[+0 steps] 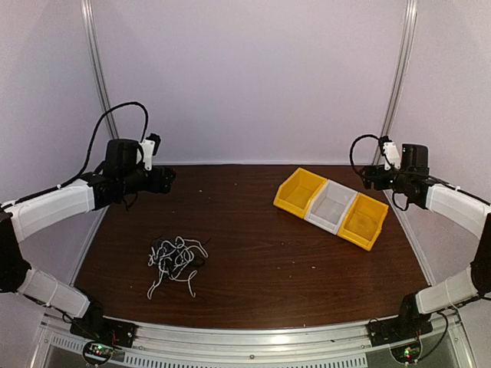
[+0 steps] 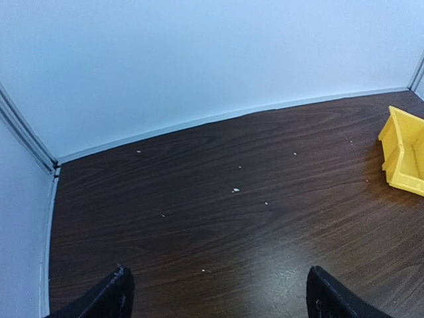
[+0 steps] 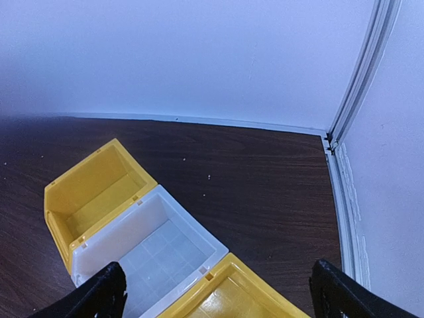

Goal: Untangle the cables

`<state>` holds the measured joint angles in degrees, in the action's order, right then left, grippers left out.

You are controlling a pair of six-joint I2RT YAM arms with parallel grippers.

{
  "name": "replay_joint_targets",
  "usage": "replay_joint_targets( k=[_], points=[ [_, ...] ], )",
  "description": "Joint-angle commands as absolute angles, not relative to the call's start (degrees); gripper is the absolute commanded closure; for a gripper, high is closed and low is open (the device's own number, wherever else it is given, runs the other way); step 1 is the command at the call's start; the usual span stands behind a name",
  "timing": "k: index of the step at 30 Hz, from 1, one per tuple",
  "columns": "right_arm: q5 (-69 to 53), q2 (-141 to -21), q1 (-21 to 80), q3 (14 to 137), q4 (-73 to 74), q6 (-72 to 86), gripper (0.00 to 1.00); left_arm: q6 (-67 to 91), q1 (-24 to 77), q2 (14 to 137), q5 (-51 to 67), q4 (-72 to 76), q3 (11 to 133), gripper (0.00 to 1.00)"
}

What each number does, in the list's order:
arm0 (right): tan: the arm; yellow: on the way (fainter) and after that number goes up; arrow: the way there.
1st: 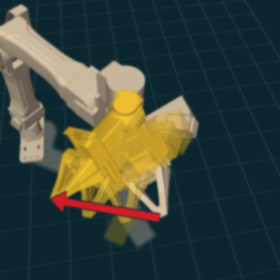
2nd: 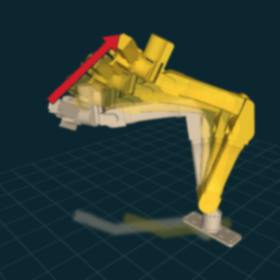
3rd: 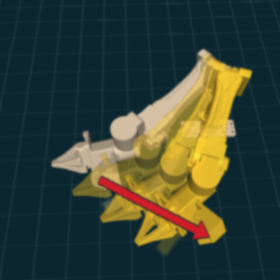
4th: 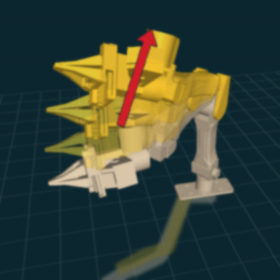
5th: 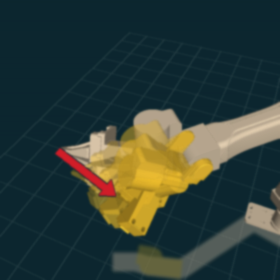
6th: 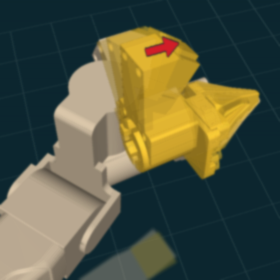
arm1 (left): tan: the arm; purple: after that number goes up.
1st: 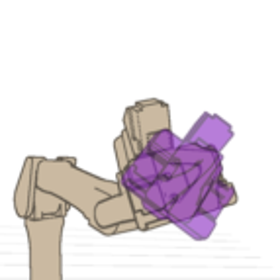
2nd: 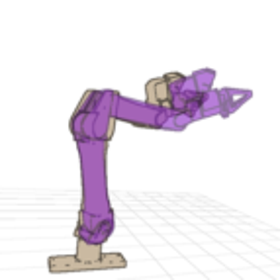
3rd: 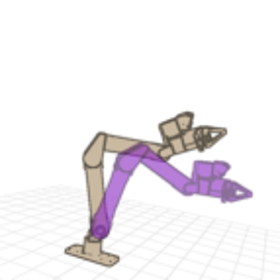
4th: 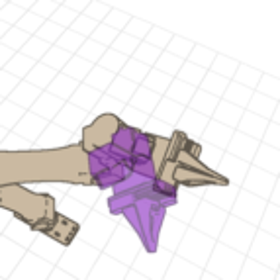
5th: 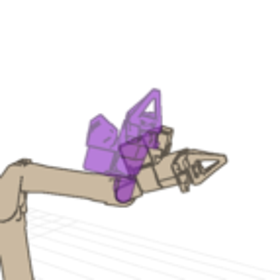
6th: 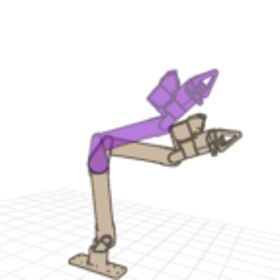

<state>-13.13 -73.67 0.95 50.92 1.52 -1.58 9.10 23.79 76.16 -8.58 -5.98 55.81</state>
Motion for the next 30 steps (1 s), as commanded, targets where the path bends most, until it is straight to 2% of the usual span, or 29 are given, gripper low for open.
replay_joint_targets(
  k=[1, 5, 10, 15, 18, 23, 30],
  points=[
    [-19.80, -71.54, -0.01, 48.45, 0.01, -7.60, 0.01, 8.50, 24.50, 78.94, 0.77, 0.36, 56.12, 0.08],
    [-25.27, -71.74, 0.16, 49.10, 4.00, -14.75, 0.05, 7.16, 25.54, 80.22, 3.79, 1.54, 56.02, 0.09],
    [-25.70, -75.81, 4.04, 53.58, 11.45, -23.58, 0.15, 7.09, 26.52, 81.63, 6.98, 1.55, 57.23, 0.10],
    [-13.51, -84.71, 13.31, 59.71, 20.32, -31.45, 0.33, 7.04, 26.85, 83.53, 10.05, -1.29, 60.22, 0.14],
    [-13.28, -91.90, 16.53, 65.61, 26.09, -31.67, 0.37, 6.45, 26.92, 83.83, 9.51, -3.00, 61.45, 0.15],
    [-16.81, -100.59, 18.48, 74.03, 32.35, -32.32, 0.35, 6.03, 26.96, 83.42, 8.52, -2.93, 61.59, 0.14],
    [-18.64, -107.12, 19.36, 77.63, 35.31, -34.69, 0.31, 6.28, 26.98, 83.43, 9.50, -2.86, 62.05, 0.13]
  ],
)
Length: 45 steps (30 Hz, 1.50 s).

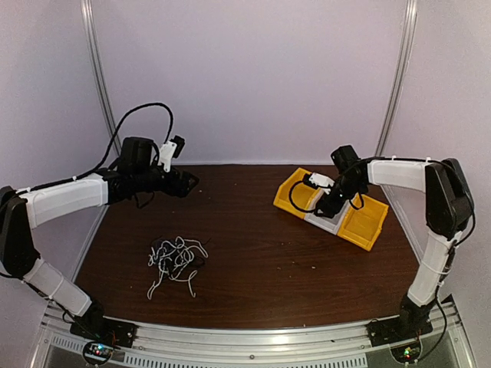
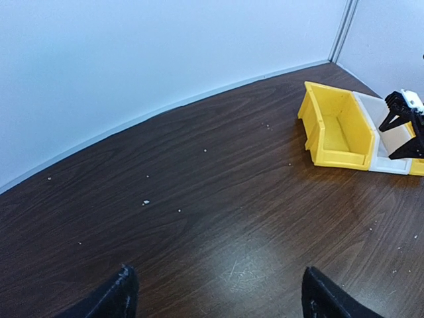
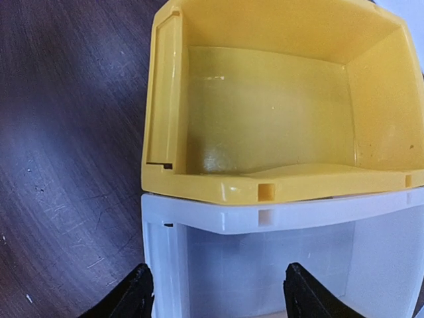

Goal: Untangle the cables

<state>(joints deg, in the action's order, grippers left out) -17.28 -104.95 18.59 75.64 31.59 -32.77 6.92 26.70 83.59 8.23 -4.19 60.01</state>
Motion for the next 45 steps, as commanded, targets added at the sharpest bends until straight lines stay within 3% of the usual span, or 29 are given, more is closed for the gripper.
replay_joint_targets(
  k=[1, 7, 12, 20, 29, 35, 40, 42, 45],
  points=[
    [-18.89, -107.66, 19.54, 77.75, 35.21, -34.71, 0.32, 6.32, 26.98, 83.33, 9.50, -2.89, 62.07, 0.13],
    [-21.16, -108.98, 20.24, 76.65, 35.30, -36.29, 0.38, 6.33, 26.98, 83.05, 8.86, -2.90, 62.05, 0.13],
    [-21.97, -109.19, 21.37, 75.58, 36.88, -38.60, 0.60, 7.11, 26.98, 83.14, 5.38, -2.90, 62.03, 0.13],
    [-20.70, -103.71, 24.79, 68.55, 35.79, -40.55, 0.68, 6.81, 26.99, 83.81, 6.63, -3.08, 62.14, 0.13],
    [-19.37, -97.25, 28.79, 59.78, 30.85, -44.30, 0.83, 7.17, 27.07, 85.35, 9.86, -3.45, 62.47, 0.12],
    [-18.57, -99.10, 30.85, 61.22, 28.49, -45.36, 0.85, 6.79, 27.13, 84.51, 4.28, -5.29, 61.99, 0.11],
    [-17.83, -100.13, 31.64, 64.44, 29.36, -45.16, 0.86, 7.84, 32.03, 86.16, -1.05, -17.92, 66.33, 0.15],
    [-18.94, -97.42, 31.68, 64.41, 31.40, -44.88, 0.78, 11.13, 34.05, 85.57, -0.59, -22.12, 65.86, 0.19],
    [-21.46, -89.35, 31.63, 62.38, 34.01, -44.43, 0.57, 16.71, 37.18, 81.03, -0.30, -25.13, 61.75, 0.22]
  ],
)
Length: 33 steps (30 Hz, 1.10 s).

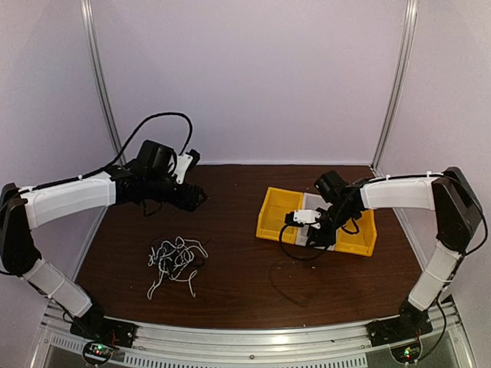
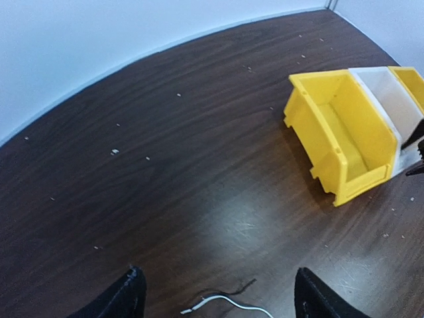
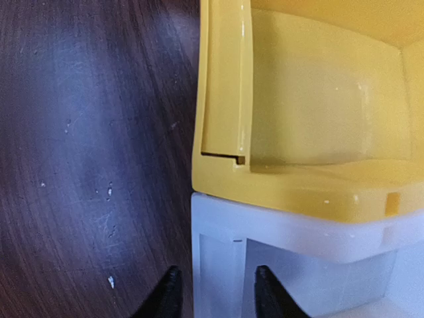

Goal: Untangle the cables

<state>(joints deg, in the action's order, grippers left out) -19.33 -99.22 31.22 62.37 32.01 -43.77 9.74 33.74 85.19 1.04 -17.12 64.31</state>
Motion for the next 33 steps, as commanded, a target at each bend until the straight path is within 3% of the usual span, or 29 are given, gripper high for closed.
replay_joint_targets(
  k=[1, 4, 10, 16, 21, 26, 33],
  points=[
    [-22.26, -86.14, 31.64, 61.58, 34.90, -44.39, 0.51, 18.74, 38.01, 79.38, -0.24, -26.25, 60.35, 0.24],
    [-23.93, -78.19, 31.64, 59.83, 36.02, -43.52, 0.44, 23.90, 39.77, 74.27, 2.87, -29.61, 56.41, 0.28],
    [-32.19, -72.95, 31.55, 58.52, 34.70, -40.14, 0.43, 29.27, 43.21, 67.51, 7.85, -33.92, 50.06, 0.30],
    [-38.59, -75.23, 32.08, 57.28, 31.66, -38.97, 0.45, 34.62, 44.20, 65.93, -2.65, -42.09, 48.37, 0.26],
    [-37.10, -77.45, 35.31, 58.30, 31.36, -38.93, 0.46, 44.68, 44.19, 71.20, -17.58, -50.95, 50.00, 0.06],
    [-36.75, -78.24, 37.07, 57.93, 31.30, -38.84, 0.46, 47.30, 42.76, 76.02, -23.65, -48.75, 50.35, 0.02],
    [-36.61, -78.38, 38.05, 57.31, 31.47, -38.80, 0.47, 39.63, 40.87, 82.09, -12.77, -33.37, 47.09, 0.06]
  ],
)
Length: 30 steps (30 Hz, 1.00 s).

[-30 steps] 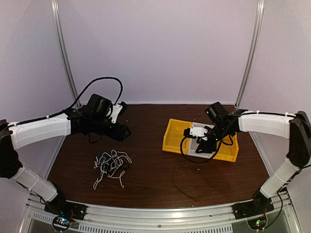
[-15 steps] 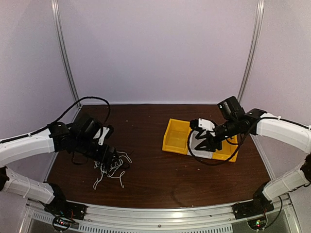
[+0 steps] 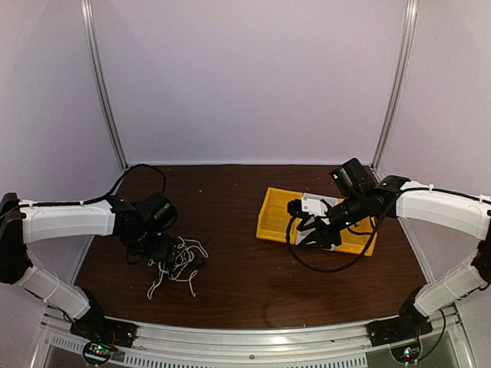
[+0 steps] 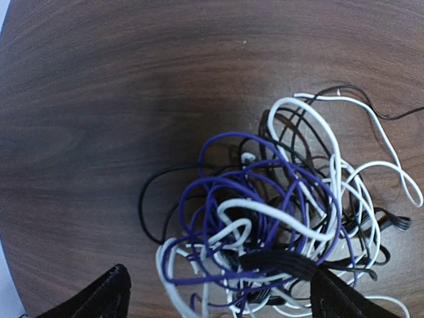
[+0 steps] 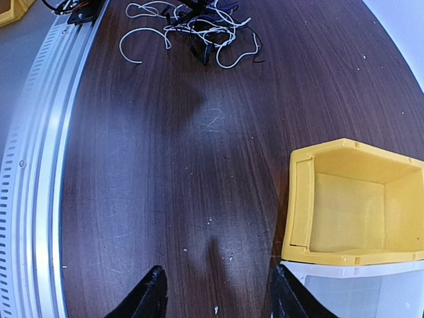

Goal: Untangle the cables

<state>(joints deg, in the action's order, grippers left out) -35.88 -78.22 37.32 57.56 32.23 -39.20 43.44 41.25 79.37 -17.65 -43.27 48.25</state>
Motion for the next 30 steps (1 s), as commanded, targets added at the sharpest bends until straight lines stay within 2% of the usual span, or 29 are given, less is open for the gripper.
replay_joint_targets(
  k=[1, 5, 10, 13, 14, 20, 25, 30],
  points=[
    [-36.63, -78.40, 38.09, 57.26, 31.49, -38.82, 0.47, 38.65, 40.99, 82.44, -11.24, -31.23, 46.69, 0.08],
    [-36.72, -78.86, 38.65, 57.26, 31.55, -39.09, 0.49, 33.84, 41.04, 80.34, -2.07, -19.96, 42.68, 0.15],
    [-36.33, -79.82, 41.27, 57.72, 31.77, -40.34, 0.57, 31.76, 42.77, 80.20, 7.47, -10.64, 40.68, 0.22],
    [-32.54, -81.04, 44.56, 58.72, 29.30, -41.20, 0.69, 31.73, 44.72, 83.71, 13.17, -5.31, 41.03, 0.26],
    [-31.90, -81.83, 45.68, 59.61, 29.00, -41.22, 0.71, 31.87, 45.12, 85.20, 14.26, -3.61, 41.37, 0.28],
    [-31.25, -89.06, 53.57, 66.57, 30.03, -41.91, 0.71, 32.56, 45.66, 89.71, 18.17, 2.75, 45.23, 0.31],
    [-28.88, -94.47, 59.23, 69.09, 29.81, -42.61, 0.71, 30.48, 45.62, 84.32, 8.71, -8.64, 49.39, 0.14],
    [-26.49, -98.30, 63.03, 70.18, 25.52, -42.78, 0.64, 31.08, 45.62, 74.72, -0.96, -15.54, 48.96, 0.04]
  ],
)
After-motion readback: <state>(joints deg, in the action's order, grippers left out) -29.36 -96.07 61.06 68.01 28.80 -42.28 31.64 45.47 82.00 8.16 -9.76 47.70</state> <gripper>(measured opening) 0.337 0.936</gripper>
